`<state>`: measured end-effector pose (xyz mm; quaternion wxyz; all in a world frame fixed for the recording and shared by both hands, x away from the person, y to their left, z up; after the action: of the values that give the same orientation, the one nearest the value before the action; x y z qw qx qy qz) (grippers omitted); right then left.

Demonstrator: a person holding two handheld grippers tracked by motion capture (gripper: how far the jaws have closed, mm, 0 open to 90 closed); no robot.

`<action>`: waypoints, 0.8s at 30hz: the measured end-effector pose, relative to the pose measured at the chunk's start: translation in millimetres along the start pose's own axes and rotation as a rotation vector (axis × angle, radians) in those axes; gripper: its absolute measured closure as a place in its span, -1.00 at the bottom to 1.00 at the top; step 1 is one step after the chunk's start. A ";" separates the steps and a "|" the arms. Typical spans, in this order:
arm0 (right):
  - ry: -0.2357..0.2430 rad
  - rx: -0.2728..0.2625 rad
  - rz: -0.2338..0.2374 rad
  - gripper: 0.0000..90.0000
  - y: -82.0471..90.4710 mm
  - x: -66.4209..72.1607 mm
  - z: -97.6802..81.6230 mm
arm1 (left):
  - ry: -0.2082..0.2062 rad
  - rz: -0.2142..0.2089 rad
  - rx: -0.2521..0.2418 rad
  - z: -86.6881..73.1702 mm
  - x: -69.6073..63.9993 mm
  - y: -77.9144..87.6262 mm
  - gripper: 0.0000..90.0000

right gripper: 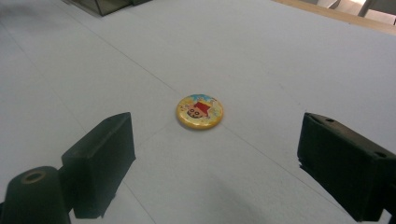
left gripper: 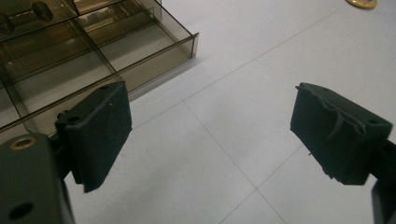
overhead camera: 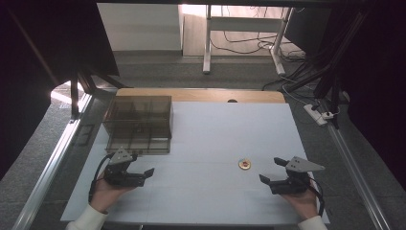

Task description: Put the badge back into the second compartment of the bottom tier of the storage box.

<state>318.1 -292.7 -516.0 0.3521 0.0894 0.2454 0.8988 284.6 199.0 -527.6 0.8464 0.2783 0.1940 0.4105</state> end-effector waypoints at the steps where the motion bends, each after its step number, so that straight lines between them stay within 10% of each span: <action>1: 0.002 -0.004 0.002 -0.75 -0.6 0.4 0.8 | -0.001 0.001 0.000 0.0 0.1 -0.1 -0.72; 24: 0.017 -0.008 -0.012 -0.74 -6.3 4.6 16.8 | -0.007 0.007 -0.003 1.6 1.2 0.2 -0.72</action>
<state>324.1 -279.3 -504.7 0.3557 0.0791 0.2453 0.8983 286.0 199.5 -526.4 0.8460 0.2792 0.1893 0.4128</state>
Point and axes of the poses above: each handheld gripper's, and its own axes: y roughly backward along the jaws, z roughly out of its top, x roughly to its left, the point moved 4 cm from there along -y, roughly forward along the jaws, and after that the axes turned 1 degree about -y, right-handed, at the moved point
